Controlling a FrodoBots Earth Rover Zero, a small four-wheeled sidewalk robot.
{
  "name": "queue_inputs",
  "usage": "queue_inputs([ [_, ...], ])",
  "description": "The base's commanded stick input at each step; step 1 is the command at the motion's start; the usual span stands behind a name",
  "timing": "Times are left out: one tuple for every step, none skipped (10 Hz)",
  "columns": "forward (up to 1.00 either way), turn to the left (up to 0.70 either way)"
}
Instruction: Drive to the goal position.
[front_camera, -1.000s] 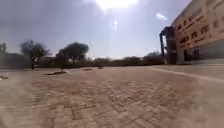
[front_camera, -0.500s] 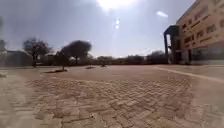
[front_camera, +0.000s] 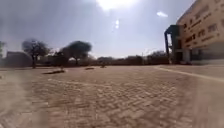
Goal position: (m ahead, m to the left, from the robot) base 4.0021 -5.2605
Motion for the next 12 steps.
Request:
queue_inputs([
  [0.70,0.00],
  [0.70,0.00],
  [0.70,0.00],
  [0.70,0.00],
  [0.70,0.00],
  [0.70,0.00],
  [0.70,0.00],
  [0.70,0.00],
  [0.70,0.00],
  [0.70,0.00],
  [0.70,0.00],
  [0.70,0.00],
])
